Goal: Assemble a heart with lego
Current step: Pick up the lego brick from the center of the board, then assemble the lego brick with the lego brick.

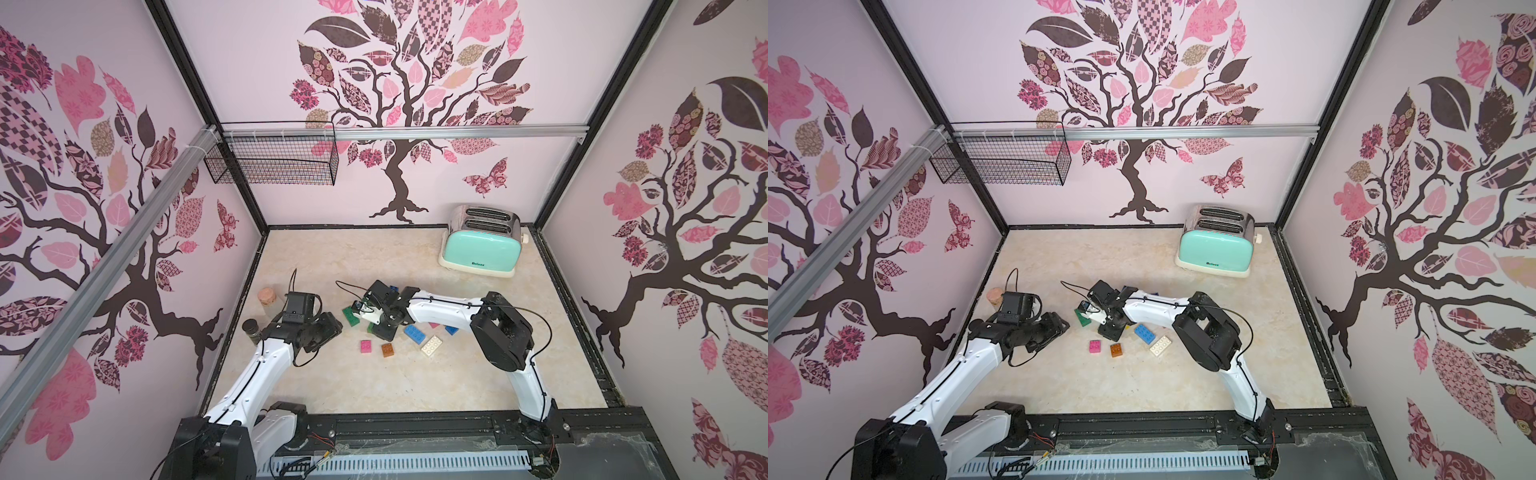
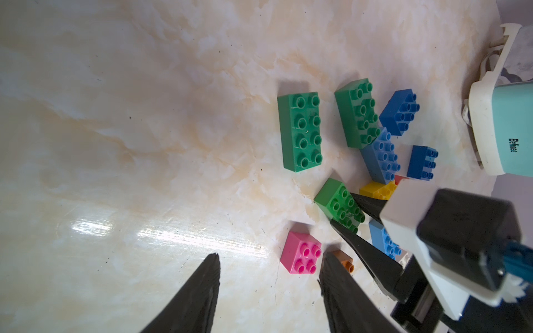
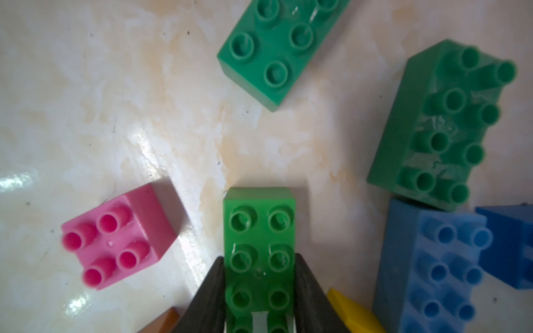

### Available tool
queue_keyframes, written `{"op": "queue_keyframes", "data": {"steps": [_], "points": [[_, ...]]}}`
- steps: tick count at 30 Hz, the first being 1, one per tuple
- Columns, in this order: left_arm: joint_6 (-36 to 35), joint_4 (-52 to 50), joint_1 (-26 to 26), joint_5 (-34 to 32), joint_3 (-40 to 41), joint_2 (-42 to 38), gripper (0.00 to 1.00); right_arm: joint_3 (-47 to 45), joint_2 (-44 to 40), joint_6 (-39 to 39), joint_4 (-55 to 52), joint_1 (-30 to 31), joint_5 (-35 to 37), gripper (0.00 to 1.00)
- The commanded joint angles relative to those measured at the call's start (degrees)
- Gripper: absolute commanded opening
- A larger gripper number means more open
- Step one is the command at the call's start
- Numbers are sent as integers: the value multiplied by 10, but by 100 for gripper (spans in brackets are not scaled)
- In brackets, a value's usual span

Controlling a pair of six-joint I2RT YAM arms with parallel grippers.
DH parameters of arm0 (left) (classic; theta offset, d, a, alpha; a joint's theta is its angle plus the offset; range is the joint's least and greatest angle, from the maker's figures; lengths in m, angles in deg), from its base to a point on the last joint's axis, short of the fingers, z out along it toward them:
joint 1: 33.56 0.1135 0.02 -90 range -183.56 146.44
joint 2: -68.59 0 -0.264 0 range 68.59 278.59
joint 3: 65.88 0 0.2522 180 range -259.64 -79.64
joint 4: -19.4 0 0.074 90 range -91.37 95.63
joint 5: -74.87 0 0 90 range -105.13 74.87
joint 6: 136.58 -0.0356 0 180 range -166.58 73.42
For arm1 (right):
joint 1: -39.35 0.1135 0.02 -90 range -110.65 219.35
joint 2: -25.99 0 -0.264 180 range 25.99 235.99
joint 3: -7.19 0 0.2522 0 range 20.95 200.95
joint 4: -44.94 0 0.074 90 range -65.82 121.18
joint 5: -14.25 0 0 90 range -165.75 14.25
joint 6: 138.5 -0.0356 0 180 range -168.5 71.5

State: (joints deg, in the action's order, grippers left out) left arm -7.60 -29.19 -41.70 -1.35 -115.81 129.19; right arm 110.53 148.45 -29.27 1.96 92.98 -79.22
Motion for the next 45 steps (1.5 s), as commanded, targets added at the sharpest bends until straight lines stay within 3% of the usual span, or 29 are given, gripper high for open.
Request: {"op": "queue_keyframes", "data": {"steps": [1,8,13,32,45], "points": [[-9,-11,11,-1,-2,0,59,-17,-38,43,16,3,-16,27],[5,-8,93,64,10,-10,59,-46,-102,120,31,4,-106,24],[13,-1,132,102,16,-19,59,-57,-110,141,38,25,-101,24],[28,25,140,103,37,-19,59,-84,-87,160,88,85,42,23],[30,28,141,103,41,-19,59,-75,-67,165,79,85,36,23]]}}
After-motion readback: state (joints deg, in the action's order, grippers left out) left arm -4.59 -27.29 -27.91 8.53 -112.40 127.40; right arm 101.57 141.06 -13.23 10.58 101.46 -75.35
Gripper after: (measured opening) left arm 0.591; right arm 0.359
